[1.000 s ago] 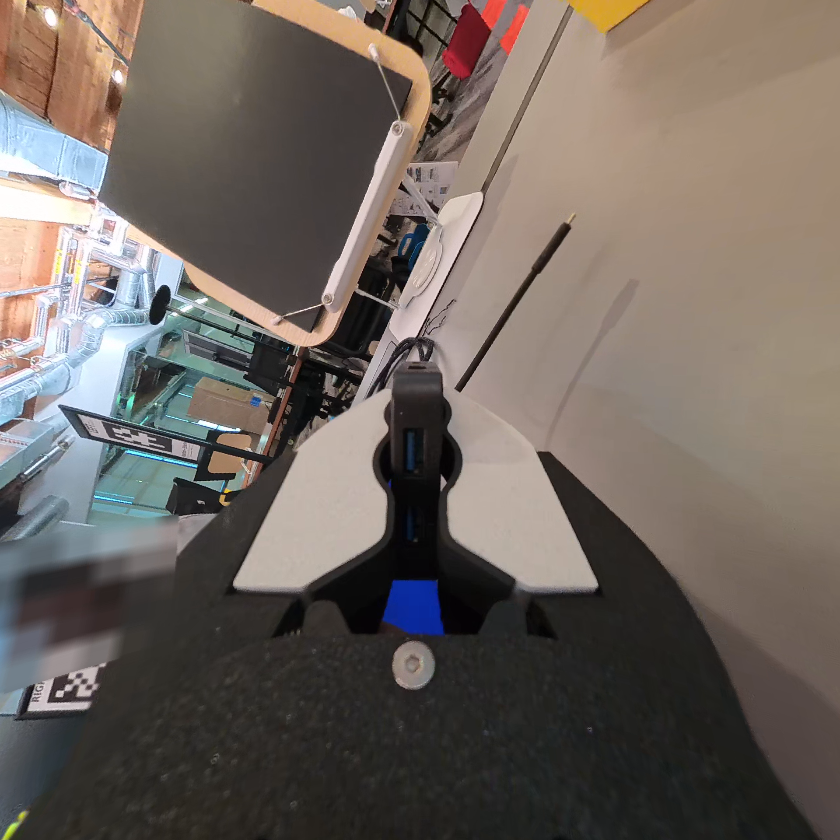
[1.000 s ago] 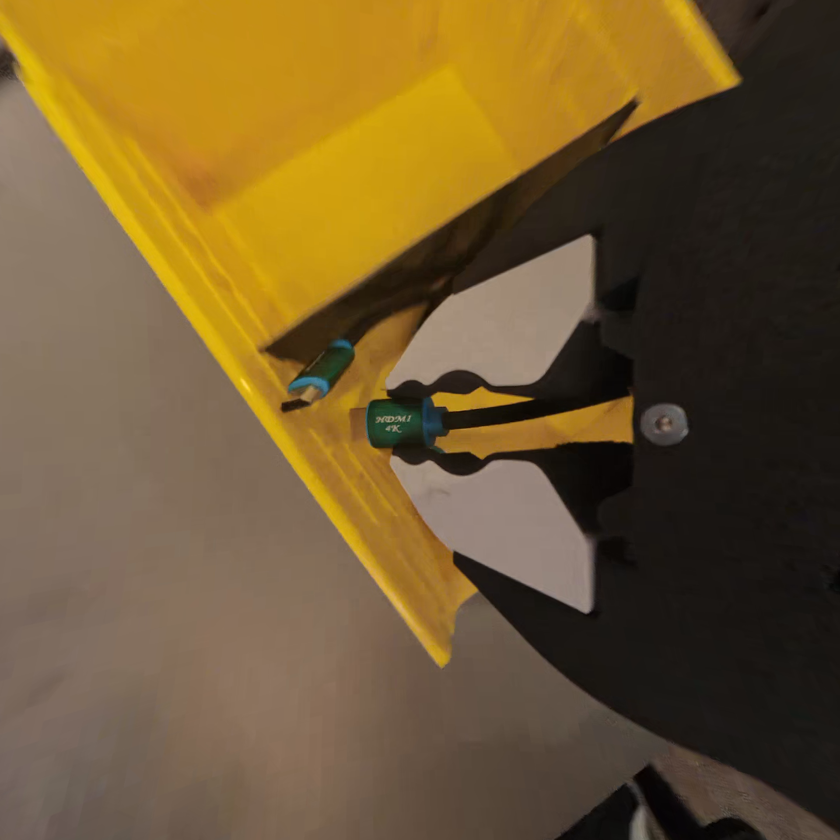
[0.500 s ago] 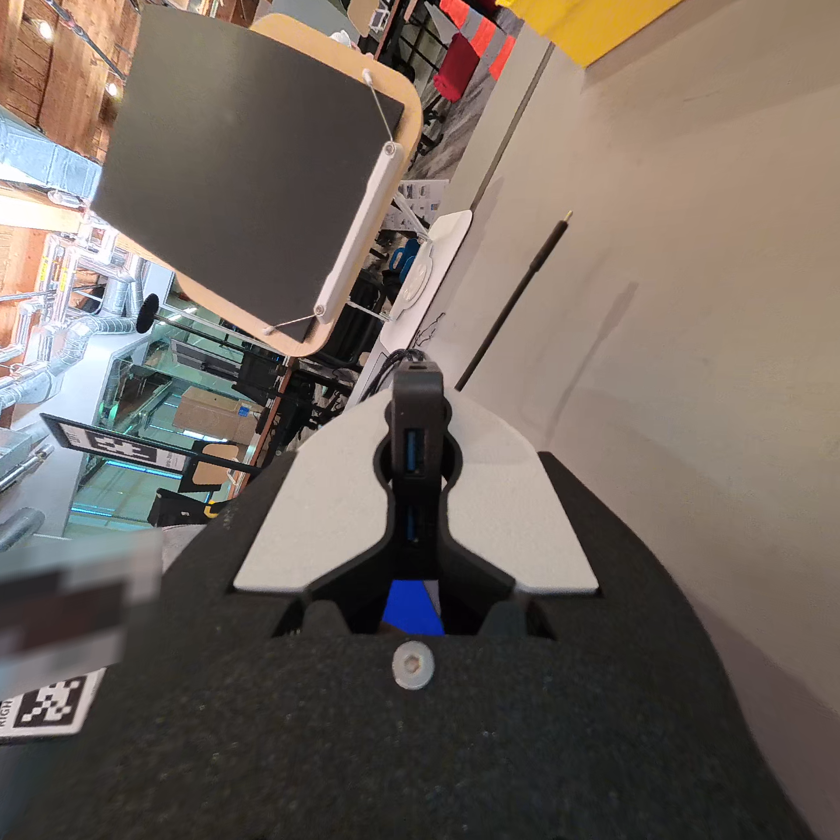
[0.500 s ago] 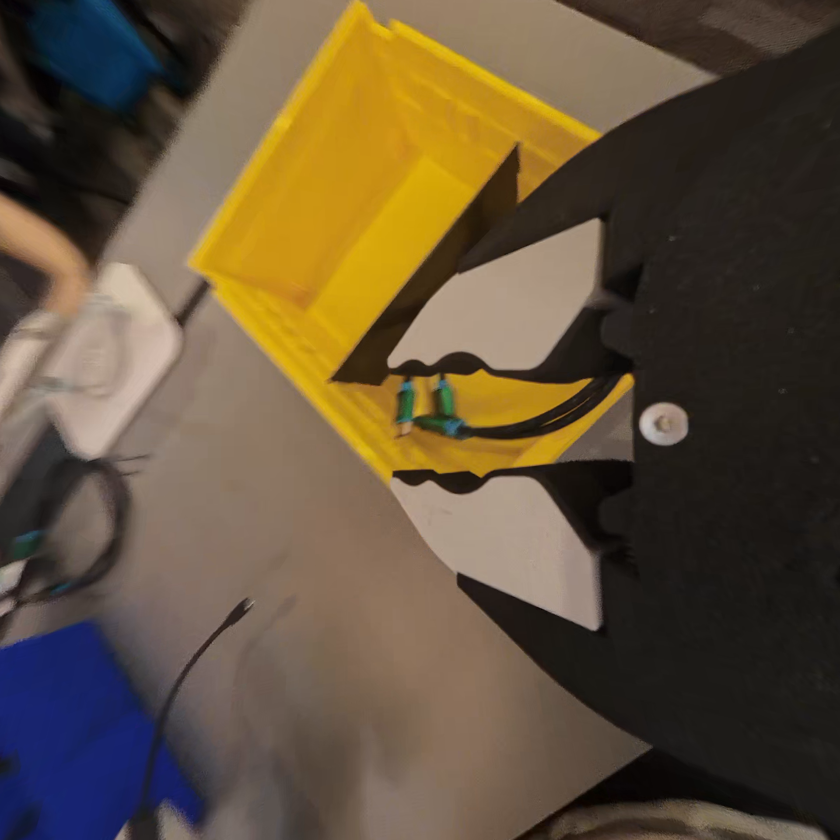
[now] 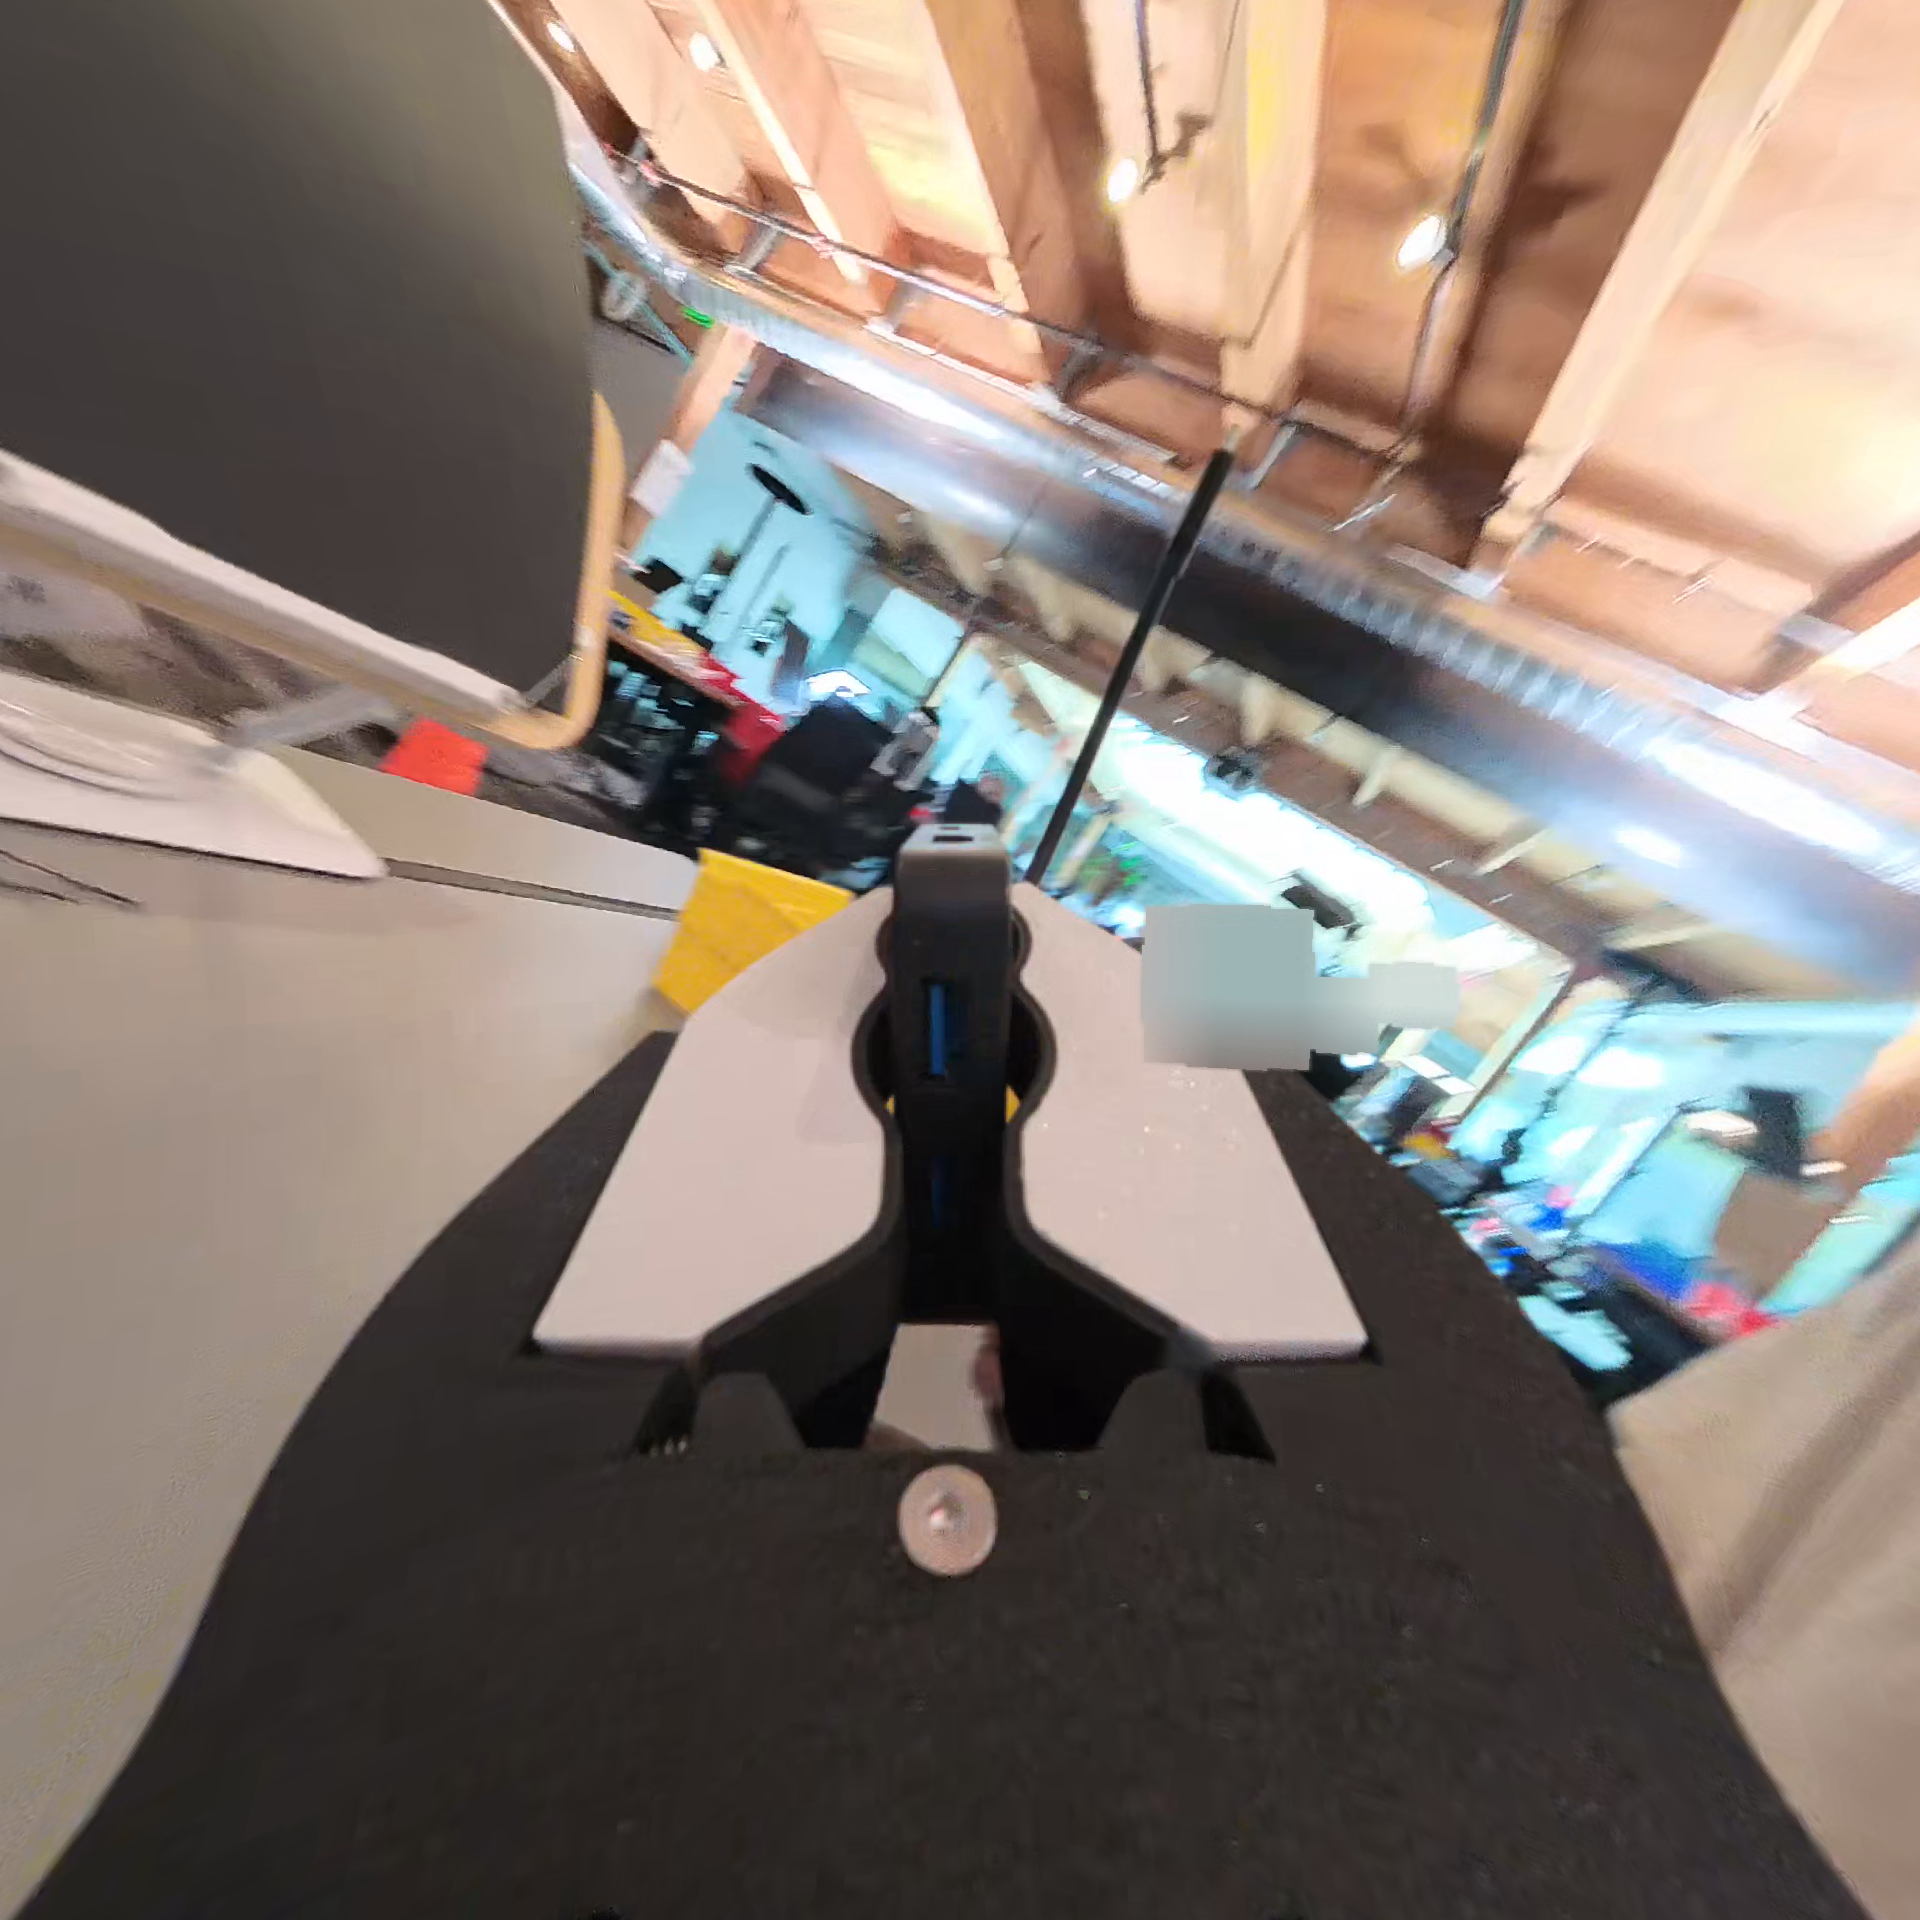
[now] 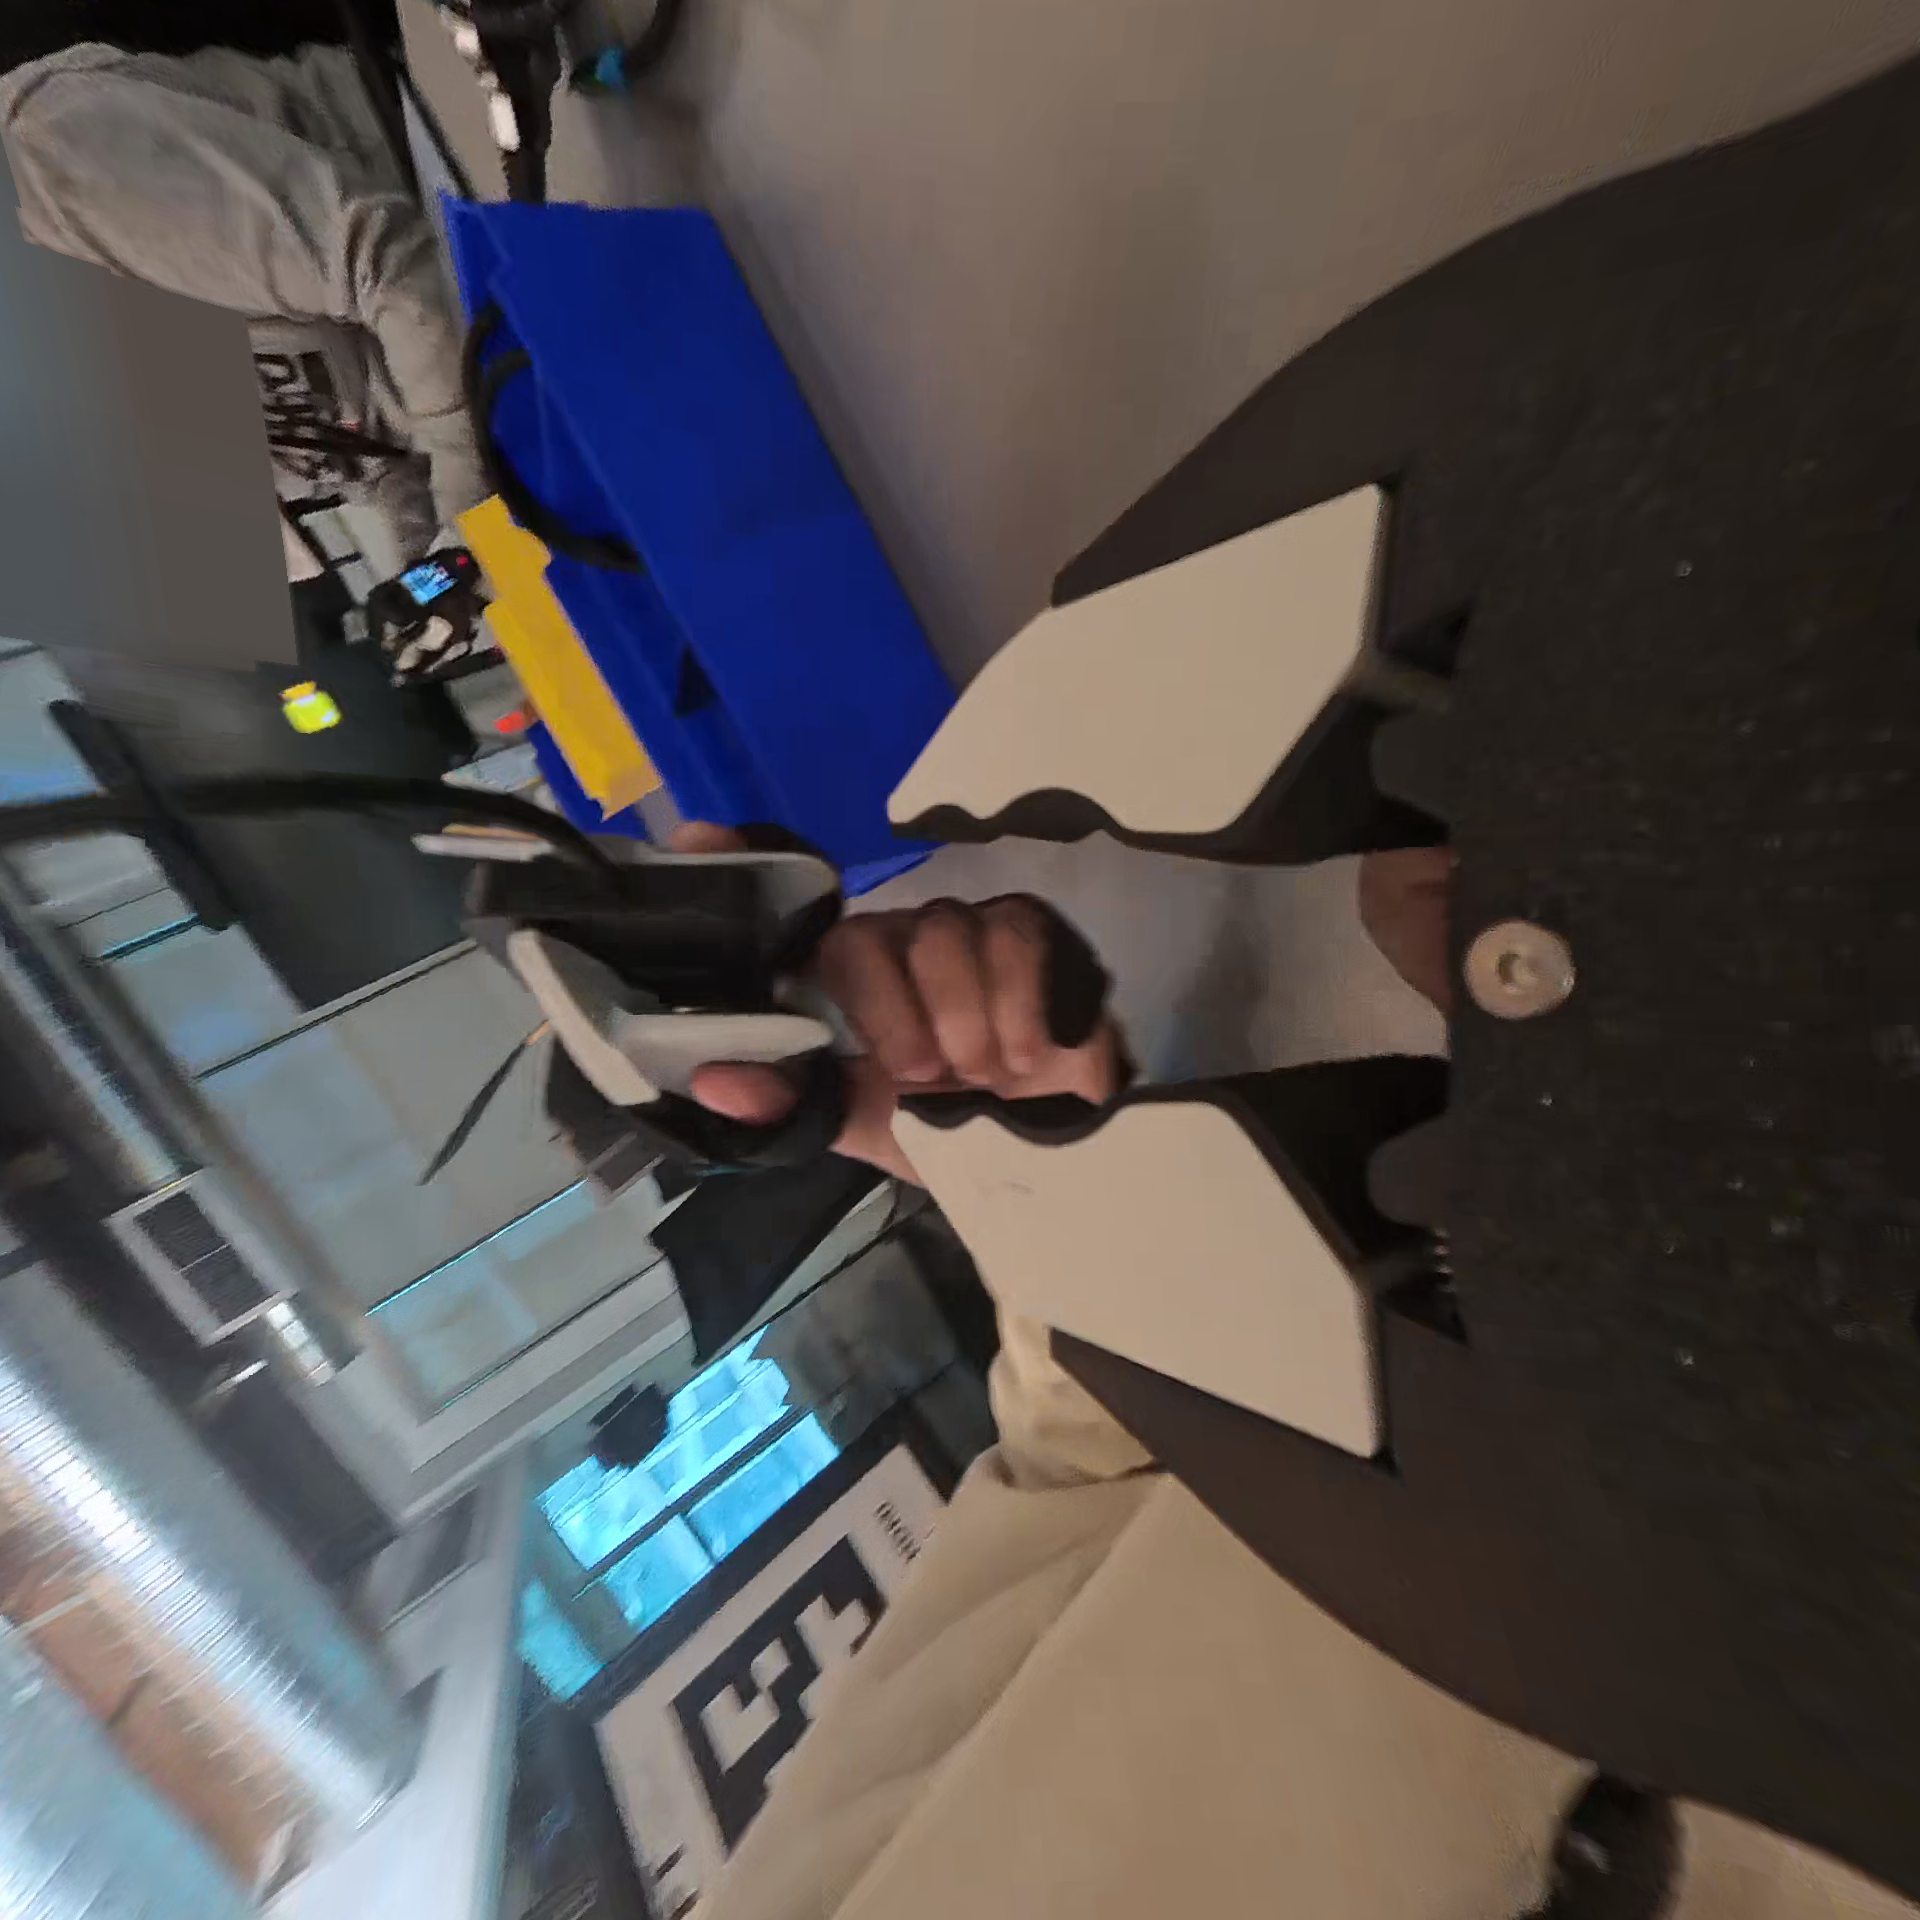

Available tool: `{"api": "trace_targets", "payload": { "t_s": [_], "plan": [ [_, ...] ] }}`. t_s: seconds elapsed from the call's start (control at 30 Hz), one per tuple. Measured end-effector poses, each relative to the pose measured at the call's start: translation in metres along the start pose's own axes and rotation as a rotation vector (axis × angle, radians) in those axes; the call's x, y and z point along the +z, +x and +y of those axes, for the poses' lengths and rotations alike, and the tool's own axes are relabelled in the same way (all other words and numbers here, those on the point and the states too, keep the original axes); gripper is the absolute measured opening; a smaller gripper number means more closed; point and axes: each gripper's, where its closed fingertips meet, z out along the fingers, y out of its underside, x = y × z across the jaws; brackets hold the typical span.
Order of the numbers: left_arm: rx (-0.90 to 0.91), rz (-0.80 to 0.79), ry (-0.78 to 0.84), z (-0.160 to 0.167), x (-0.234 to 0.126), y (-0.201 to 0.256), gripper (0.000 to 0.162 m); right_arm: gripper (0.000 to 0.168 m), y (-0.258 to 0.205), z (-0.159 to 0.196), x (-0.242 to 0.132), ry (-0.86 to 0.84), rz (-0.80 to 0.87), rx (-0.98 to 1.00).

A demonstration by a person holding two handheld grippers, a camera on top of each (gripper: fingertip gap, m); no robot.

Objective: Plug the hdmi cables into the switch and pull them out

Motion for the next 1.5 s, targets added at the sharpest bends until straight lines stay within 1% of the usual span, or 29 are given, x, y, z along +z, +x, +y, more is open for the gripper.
{"api": "trace_targets", "payload": {
  "t_s": [0.1,0.17,0.2,0.3,0.33,0.37,0.5,0.53,0.57,0.6,0.63,0.67,0.7,0.73,0.77,0.8,0.83,0.9,0.93,0.97,1.03,1.1,1.13,1.2,1.3,1.33,1.4,1.5],
  "plan": [
    [-0.13,0.087,0.014,0.006,0.003,0.007,0.014,0.049,-0.002,0.001,0.028,-0.014,-0.064,0.033],
    [-0.15,0.136,-0.007,0.011,0.006,0.014,0.013,0.046,-0.001,0.0,0.04,-0.021,-0.076,0.028],
    [-0.158,0.159,-0.015,0.012,0.007,0.018,0.013,0.047,-0.005,-0.004,0.042,-0.003,-0.114,0.045],
    [-0.12,0.192,-0.088,0.023,0.009,0.025,0.014,0.033,-0.005,-0.012,0.04,0.042,-0.166,0.133],
    [-0.098,0.184,-0.101,0.026,0.01,0.025,0.014,0.021,-0.008,-0.013,0.037,0.048,-0.207,0.142],
    [-0.086,0.179,-0.11,0.029,0.011,0.025,0.014,0.016,-0.011,-0.01,0.035,0.026,-0.235,0.152],
    [-0.053,0.153,-0.183,0.039,0.011,0.021,0.014,0.014,-0.005,-0.004,0.029,-0.038,-0.156,0.095],
    [-0.039,0.134,-0.208,0.041,0.009,0.019,0.018,0.014,-0.003,-0.008,0.024,-0.038,-0.126,0.076],
    [-0.022,0.102,-0.227,0.043,0.007,0.014,0.029,0.014,0.003,-0.015,0.016,-0.039,-0.074,0.04],
    [-0.004,0.063,-0.244,0.045,0.003,0.008,0.034,0.014,0.012,-0.025,0.004,-0.047,-0.003,-0.005],
    [0.013,0.028,-0.264,0.047,-0.002,0.002,0.036,0.014,0.021,-0.039,-0.013,-0.055,0.08,-0.058],
    [0.03,0.015,-0.287,0.05,-0.007,-0.001,0.029,0.014,0.032,-0.058,-0.033,-0.056,0.174,-0.121],
    [0.045,0.01,-0.307,0.053,-0.013,-0.002,0.016,0.014,0.042,-0.08,-0.057,-0.059,0.269,-0.179],
    [0.055,-0.007,-0.322,0.056,-0.017,-0.006,0.011,0.014,0.052,-0.105,-0.084,-0.06,0.372,-0.236],
    [0.06,-0.022,-0.334,0.058,-0.02,-0.009,0.011,0.014,0.069,-0.128,-0.116,-0.081,0.517,-0.269],
    [0.062,-0.027,-0.344,0.06,-0.022,-0.01,0.011,0.014,0.091,-0.146,-0.154,-0.141,0.702,-0.27],
    [0.062,-0.028,-0.352,0.062,-0.022,-0.01,0.012,0.014,0.114,-0.159,-0.194,-0.237,0.878,-0.275],
    [0.065,-0.028,-0.373,0.067,-0.02,-0.01,0.014,0.013,0.159,-0.165,-0.27,-0.507,1.117,-0.284],
    [0.069,-0.022,-0.389,0.071,-0.018,-0.008,0.014,0.014,0.183,-0.161,-0.305,-0.63,1.208,-0.231],
    [0.075,-0.017,-0.407,0.075,-0.017,-0.006,0.014,0.014,0.204,-0.153,-0.334,-0.74,1.266,-0.155],
    [0.091,-0.01,-0.437,0.084,-0.015,-0.002,0.014,0.014,0.238,-0.137,-0.369,-0.906,1.289,-0.073],
    [0.112,-0.007,-0.461,0.09,-0.014,0.001,0.014,0.014,0.261,-0.131,-0.403,-1.094,1.409,-0.116],
    [0.123,-0.007,-0.468,0.092,-0.014,0.002,0.014,0.014,0.267,-0.127,-0.413,-1.195,1.449,-0.147],
    [0.143,-0.009,-0.481,0.095,-0.014,0.003,0.015,0.014,0.276,-0.116,-0.415,-1.33,1.454,-0.197],
    [0.146,-0.017,-0.49,0.097,-0.015,0.001,0.015,0.014,0.279,-0.096,-0.418,-1.472,1.487,-0.14],
    [0.138,-0.018,-0.49,0.098,-0.016,0.0,0.015,0.016,0.279,-0.094,-0.415,-1.487,1.482,-0.14],
    [0.121,-0.017,-0.487,0.097,-0.016,-0.001,0.015,0.019,0.279,-0.093,-0.402,-1.427,1.448,-0.133],
    [0.121,-0.025,-0.483,0.096,-0.017,-0.004,0.015,0.037,0.266,-0.112,-0.393,-1.307,1.475,-0.133]
  ]
}}
